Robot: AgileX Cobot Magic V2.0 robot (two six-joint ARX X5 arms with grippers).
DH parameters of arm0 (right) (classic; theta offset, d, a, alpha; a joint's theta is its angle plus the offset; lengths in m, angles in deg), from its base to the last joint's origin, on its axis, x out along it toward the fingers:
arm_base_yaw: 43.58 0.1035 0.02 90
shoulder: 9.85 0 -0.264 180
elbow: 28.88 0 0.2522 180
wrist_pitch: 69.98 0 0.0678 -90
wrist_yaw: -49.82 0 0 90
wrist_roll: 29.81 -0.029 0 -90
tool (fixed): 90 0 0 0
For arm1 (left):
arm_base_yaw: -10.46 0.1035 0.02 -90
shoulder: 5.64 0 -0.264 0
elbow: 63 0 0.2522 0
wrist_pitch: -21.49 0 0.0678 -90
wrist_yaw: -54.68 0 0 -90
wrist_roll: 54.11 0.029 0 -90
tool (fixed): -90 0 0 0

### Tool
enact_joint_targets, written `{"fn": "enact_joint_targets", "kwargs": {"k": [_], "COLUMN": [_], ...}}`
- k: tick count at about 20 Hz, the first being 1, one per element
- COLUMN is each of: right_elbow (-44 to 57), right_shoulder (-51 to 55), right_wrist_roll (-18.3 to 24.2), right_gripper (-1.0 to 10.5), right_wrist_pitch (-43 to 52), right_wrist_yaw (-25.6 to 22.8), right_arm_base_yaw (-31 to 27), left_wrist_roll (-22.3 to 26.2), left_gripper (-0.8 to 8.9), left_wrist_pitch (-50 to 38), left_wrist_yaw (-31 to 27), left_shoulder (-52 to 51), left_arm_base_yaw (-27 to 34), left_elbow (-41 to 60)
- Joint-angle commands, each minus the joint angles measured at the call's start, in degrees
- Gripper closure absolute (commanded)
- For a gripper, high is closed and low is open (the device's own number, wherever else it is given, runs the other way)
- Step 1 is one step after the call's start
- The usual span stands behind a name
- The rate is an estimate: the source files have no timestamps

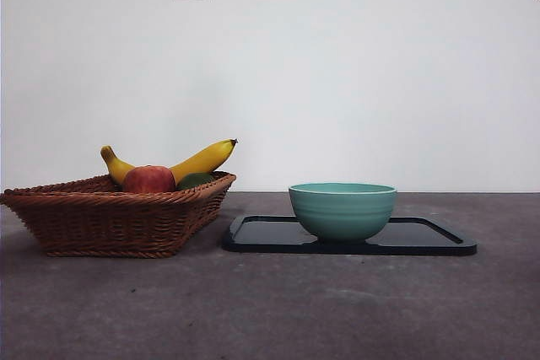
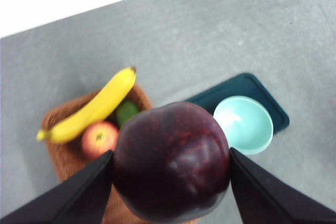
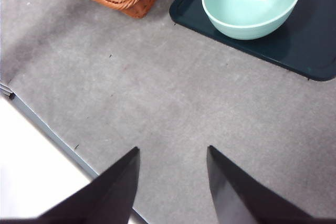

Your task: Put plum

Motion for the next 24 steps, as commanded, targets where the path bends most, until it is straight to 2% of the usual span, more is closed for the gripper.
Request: {"fn": "enact_joint_targets", "kwargs": {"k": [1, 7, 14, 17, 24], "right_elbow": [-0.3, -0.3, -0.3, -0.3, -0.3], "right_shoulder": [-0.2, -0.2, -0.2, -0.2, -0.2], "right_wrist_roll": [0.1, 0.0, 0.0, -0.1, -0.4], "right_gripper": [7.4, 7.4, 7.4, 7.4, 7.4], "right_wrist_pitch": [0.8, 0.8, 0.6, 0.6, 0.5], "right_wrist_yaw": [0.0, 0.0, 0.1, 0.1, 0.1], "right_arm_base_yaw": [0.3, 0.3, 0.3, 0.3, 0.3], "left_wrist_roll": [0.8, -0.7, -1.5, -0.9, 0.3], "left_gripper": [5.15, 5.15, 5.15, 5.15, 5.15], "left_wrist_pitch": [-3.4, -20.6, -43.9, -50.5, -57.5], "left_wrist_yaw": [0.3, 0.3, -0.1, -0.7, -1.8], "left_shoulder": [-4.0, -15.6, -15.1, -11.4, 0.6], "left_arm_base_yaw": [0.8, 1.7, 1.8, 1.9, 2.5], "left_elbow": [7.8, 35.7, 58.1, 61.4, 61.4]}}
